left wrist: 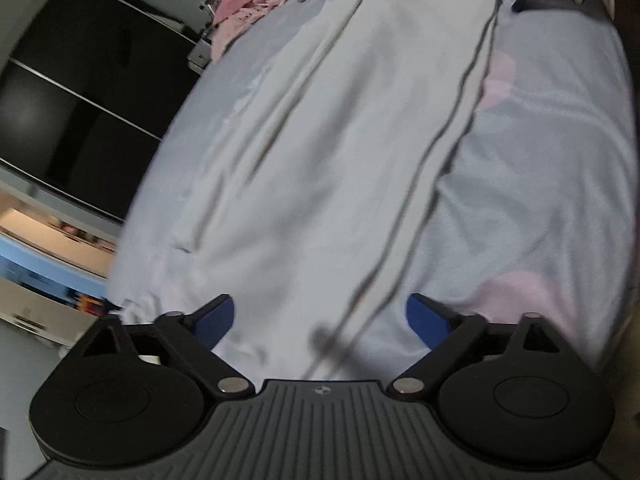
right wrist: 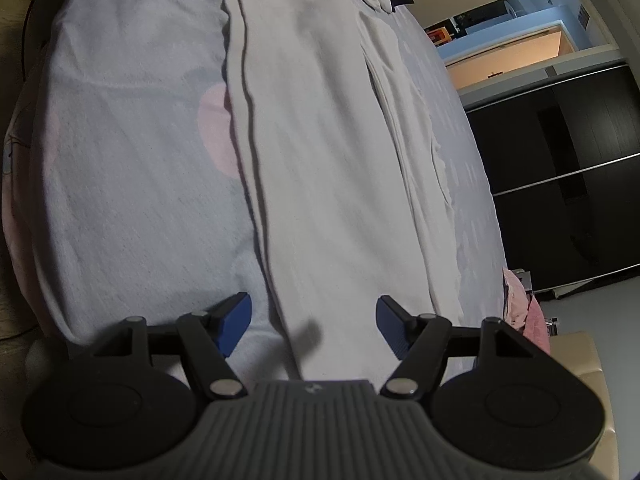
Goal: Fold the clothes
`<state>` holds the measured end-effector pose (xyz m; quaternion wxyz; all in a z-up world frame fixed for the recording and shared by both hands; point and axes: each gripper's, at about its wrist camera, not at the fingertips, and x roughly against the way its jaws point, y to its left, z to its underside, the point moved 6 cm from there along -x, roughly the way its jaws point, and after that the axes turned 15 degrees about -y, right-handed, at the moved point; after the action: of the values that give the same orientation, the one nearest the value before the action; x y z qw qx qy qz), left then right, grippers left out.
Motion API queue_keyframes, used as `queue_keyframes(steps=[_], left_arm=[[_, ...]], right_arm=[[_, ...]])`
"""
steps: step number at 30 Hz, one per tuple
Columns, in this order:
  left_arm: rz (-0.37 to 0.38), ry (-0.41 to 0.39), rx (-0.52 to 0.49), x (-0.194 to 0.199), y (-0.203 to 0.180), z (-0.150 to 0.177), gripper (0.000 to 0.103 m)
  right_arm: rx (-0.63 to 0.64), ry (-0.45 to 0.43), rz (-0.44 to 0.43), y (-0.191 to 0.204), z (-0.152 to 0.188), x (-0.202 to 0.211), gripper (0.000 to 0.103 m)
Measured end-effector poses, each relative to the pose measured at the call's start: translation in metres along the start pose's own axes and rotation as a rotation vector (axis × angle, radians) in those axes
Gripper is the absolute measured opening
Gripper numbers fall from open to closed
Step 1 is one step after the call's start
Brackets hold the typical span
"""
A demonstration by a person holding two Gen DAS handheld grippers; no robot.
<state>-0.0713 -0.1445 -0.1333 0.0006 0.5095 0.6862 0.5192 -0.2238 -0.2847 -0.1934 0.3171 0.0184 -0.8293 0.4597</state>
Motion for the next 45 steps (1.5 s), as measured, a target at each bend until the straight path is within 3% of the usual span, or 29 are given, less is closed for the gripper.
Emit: queue_keyframes(steps=[10, 11, 14, 18, 24, 28, 30, 32, 34, 39, 45], left_arm=[[-0.033, -0.015, -0.099, -0.023, -0.004, 0.02, 0.086], [-0.052, -0.021, -0.119, -0.022, -0.005, 0.02, 0.082], [-0.11, 0.006, -0.195, -0.027, -0.007, 0.025, 0.053], [-0.117, 0.025, -0.229, -0.035, -0.011, 0.031, 0.036], [-0.141, 0.003, -0.238, -0.042, -0.015, 0.029, 0.037], [-0.157, -0.011, -0.244, -0.047, -0.018, 0.027, 0.033], [-0.161, -0.005, -0.242, -0.048, -0.019, 0.026, 0.024], [-0.152, 0.005, -0.228, -0.049, -0.019, 0.025, 0.018], [-0.141, 0.013, -0.193, -0.041, -0.018, 0.026, 0.014], [-0.135, 0.038, -0.047, -0.027, 0.008, 0.019, 0.006], [-0.155, -0.028, 0.178, 0.006, 0.053, -0.006, 0.004]], right_arm=[[0.005, 0.058, 0.016, -0.003, 0.007, -0.004, 0.07], [0.009, 0.066, 0.024, -0.004, 0.009, -0.005, 0.07], [0.025, 0.09, 0.043, -0.007, 0.015, -0.005, 0.069], [0.061, 0.103, 0.044, -0.005, 0.02, -0.003, 0.066], [0.086, 0.105, 0.061, -0.006, 0.02, -0.011, 0.061], [0.12, 0.097, 0.058, 0.001, 0.018, -0.014, 0.042], [0.149, 0.091, 0.064, 0.006, 0.018, -0.016, 0.035], [0.17, 0.089, 0.072, 0.01, 0.019, -0.019, 0.018], [0.184, 0.093, 0.073, 0.013, 0.02, -0.02, 0.011], [0.143, 0.104, 0.117, -0.002, 0.018, -0.008, 0.01], [0.029, 0.101, 0.218, -0.044, 0.009, 0.014, 0.009]])
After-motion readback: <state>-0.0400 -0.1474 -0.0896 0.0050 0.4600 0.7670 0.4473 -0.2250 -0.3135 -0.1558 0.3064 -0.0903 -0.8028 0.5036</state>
